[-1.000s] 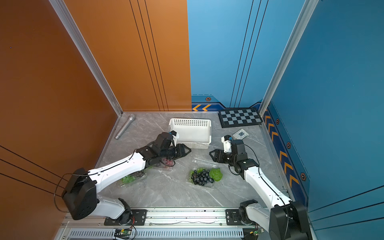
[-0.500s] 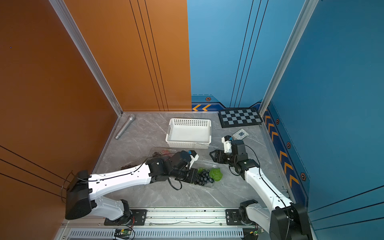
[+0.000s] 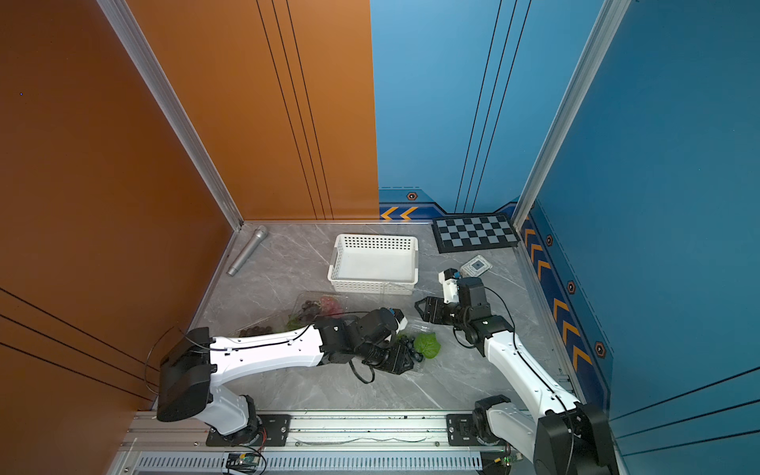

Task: Pack grapes into containers
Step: Close the packing box at the center of the board.

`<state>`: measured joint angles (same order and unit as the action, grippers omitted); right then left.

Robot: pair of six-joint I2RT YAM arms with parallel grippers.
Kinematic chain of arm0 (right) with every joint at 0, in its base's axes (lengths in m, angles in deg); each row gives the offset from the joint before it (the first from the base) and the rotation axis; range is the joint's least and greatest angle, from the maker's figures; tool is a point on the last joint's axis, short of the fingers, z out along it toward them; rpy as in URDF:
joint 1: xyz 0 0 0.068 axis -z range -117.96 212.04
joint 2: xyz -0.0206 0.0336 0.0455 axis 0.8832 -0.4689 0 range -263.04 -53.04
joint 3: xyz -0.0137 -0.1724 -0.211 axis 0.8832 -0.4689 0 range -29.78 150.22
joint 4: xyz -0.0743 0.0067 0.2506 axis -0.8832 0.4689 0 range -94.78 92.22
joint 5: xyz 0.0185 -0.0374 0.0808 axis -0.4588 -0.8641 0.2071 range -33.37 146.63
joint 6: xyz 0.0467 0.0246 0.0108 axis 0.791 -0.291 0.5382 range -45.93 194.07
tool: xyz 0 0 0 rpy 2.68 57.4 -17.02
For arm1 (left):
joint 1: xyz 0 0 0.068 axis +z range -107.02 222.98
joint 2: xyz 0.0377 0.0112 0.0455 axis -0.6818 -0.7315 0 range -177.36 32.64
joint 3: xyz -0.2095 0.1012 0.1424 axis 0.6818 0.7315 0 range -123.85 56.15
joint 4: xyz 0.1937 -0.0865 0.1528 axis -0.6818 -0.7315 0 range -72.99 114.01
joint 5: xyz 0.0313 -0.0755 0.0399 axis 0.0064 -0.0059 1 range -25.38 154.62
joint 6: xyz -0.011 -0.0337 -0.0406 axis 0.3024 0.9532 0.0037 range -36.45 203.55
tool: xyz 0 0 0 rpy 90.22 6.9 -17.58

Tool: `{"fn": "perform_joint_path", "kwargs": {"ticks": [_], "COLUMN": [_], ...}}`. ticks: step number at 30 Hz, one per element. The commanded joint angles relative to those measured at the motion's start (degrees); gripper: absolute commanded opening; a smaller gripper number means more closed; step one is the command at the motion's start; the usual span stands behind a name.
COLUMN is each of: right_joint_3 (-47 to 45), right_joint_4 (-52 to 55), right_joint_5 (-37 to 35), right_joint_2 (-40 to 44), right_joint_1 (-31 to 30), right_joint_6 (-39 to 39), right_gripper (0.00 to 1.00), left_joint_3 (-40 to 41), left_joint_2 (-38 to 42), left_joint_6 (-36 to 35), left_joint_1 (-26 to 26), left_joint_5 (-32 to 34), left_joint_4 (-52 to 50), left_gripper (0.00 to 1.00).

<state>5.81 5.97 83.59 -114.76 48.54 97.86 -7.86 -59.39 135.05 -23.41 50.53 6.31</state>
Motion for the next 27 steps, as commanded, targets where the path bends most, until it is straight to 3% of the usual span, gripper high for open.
{"fn": "perform_joint_path", "kwargs": {"ticks": [1,17,27], "right_joint_3": [1.0,0.7,0.2], "right_joint_4": [1.8,1.8,1.7], "right_joint_5": [-0.2,-0.3,-0.5], "right_joint_2": [1.1,1.3,1.3], "right_joint_1": [-0.4,-0.6,-0.8], "right_joint_6": [-0.3,0.5,0.5], "right_gripper": [0.71,0.71,0.71], "left_joint_3": [1.2,2.5,1.9], "left_joint_2": [-1.4,-2.7,-4.6], "left_joint_6": [3.0,2.9,2.5], "left_joint_1": [-0.3,3.0,3.4], "left_joint_5": [-2.2,7.9,7.9], "left_joint_4": [5.0,3.8,3.9], "left_gripper": [0.5,0.49,0.47]}}
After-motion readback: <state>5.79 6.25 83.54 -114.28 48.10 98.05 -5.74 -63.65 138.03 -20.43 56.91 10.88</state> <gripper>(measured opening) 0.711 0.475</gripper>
